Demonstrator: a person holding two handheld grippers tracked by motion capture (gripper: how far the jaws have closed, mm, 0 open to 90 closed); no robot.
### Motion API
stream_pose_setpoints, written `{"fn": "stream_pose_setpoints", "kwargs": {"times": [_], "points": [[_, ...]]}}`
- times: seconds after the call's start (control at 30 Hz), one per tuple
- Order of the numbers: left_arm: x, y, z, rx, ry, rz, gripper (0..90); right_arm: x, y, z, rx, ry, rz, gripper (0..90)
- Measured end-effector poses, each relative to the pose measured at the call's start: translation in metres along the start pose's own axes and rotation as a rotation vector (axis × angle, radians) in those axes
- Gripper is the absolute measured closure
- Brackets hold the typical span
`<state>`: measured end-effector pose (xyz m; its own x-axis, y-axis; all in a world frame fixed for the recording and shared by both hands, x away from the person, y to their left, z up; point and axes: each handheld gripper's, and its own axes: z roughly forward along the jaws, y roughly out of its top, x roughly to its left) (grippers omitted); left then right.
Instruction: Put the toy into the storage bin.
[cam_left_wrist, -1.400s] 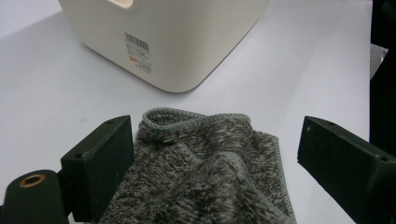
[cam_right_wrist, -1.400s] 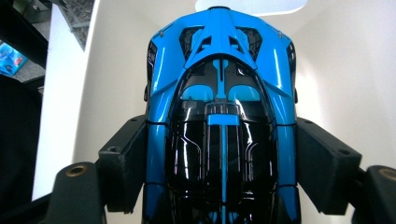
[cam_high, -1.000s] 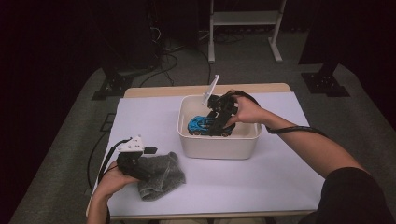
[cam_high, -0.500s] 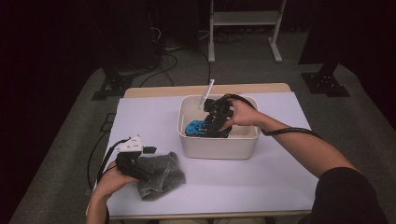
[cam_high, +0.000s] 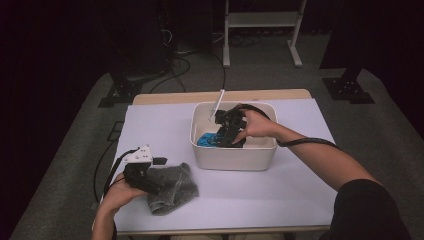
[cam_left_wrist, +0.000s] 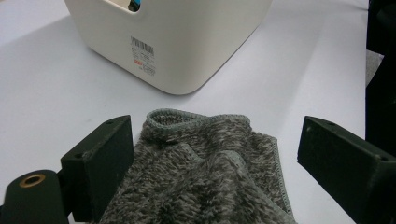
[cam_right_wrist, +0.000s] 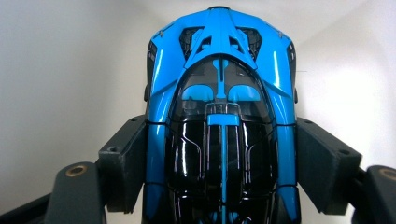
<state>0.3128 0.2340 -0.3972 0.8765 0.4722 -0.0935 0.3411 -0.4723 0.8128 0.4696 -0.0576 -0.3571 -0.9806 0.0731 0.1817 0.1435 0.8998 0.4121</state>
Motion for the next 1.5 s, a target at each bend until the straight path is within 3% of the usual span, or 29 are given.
{"fn": "stream_pose_setpoints", "kwargs": {"times": [0.67, 1.13, 1.2, 1.5], "points": [[0.000, -0.001, -0.002, -0.001, 0.002, -0.004, 9.9, -0.005, 0.000, 0.014, 0.052, 0.016, 0.019, 25.1], [0.000, -0.001, -0.003, -0.002, -0.002, 0.000, 9.9, -0.003, 0.001, 0.017, 0.063, -0.003, -0.005, 24.9], [0.000, -0.001, -0.003, -0.002, -0.002, 0.001, 9.9, -0.003, 0.002, 0.017, 0.064, 0.011, -0.004, 25.8], [-0.002, -0.001, -0.003, -0.002, -0.007, 0.006, 9.9, 0.002, 0.003, 0.027, 0.155, -0.014, -0.042, 25.1]]}}
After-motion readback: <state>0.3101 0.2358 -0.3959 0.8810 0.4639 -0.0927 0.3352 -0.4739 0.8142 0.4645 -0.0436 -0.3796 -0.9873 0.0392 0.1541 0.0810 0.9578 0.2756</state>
